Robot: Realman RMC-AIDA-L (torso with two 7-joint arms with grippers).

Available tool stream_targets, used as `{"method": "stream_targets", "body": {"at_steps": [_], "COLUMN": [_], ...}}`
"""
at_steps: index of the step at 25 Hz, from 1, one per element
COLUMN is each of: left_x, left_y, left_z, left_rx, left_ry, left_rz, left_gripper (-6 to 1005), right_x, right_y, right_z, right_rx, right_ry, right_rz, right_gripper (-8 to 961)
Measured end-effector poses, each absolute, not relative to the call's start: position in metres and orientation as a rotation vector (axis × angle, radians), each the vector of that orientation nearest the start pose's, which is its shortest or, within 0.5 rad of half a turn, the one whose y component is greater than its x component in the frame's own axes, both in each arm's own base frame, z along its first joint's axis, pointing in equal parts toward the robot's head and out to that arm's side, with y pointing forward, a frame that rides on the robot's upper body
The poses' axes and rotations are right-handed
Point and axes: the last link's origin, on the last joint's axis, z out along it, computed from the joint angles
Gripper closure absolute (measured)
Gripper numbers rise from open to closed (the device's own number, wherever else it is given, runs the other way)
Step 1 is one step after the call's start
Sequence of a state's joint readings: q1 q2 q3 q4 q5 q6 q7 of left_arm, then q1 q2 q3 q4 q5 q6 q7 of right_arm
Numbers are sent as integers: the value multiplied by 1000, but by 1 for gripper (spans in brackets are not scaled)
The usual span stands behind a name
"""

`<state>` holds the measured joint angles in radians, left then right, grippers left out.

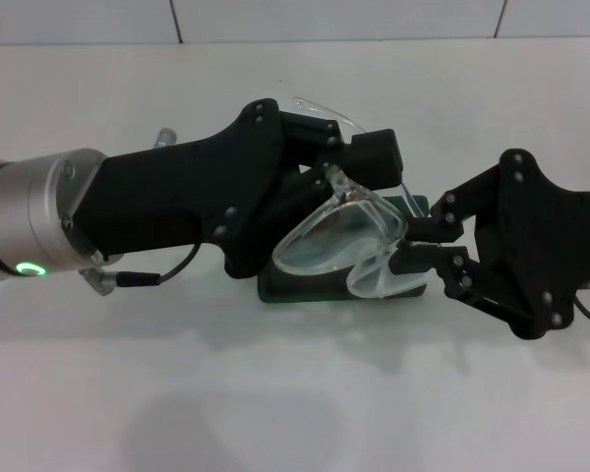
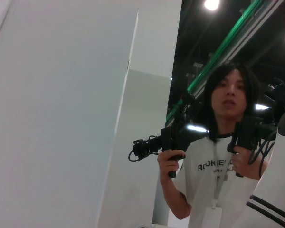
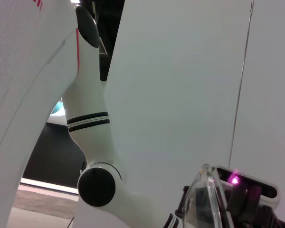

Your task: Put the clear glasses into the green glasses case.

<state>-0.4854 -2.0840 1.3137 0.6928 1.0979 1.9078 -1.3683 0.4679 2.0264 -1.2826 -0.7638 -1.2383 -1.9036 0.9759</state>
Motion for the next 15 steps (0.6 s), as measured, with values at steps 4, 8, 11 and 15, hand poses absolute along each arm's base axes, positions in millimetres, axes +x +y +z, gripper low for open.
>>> {"method": "stream_targets", "body": {"at_steps": [4, 8, 11, 15], "left_x": [-148, -153, -158, -168], "left_y": [278, 281, 284, 289], "left_z": [4, 8, 11, 14], "left_rx": [-2802, -2690, -2614, -2516], "left_ry": [-208, -219, -251, -317], "left_rz": [-1785, -1838, -1866, -1869], "left_gripper": [944, 944, 944, 944], "right_x": [163, 164, 165, 167], "right_y": [279, 278, 277, 276], "right_z": [16, 15, 15, 15], "right_rx": [-2751, -2754, -2753, -2736], "right_ry": [-438, -433, -429, -431], "right_rz": [1455, 1457, 1462, 1474], "right_gripper": [890, 891, 891, 891]}}
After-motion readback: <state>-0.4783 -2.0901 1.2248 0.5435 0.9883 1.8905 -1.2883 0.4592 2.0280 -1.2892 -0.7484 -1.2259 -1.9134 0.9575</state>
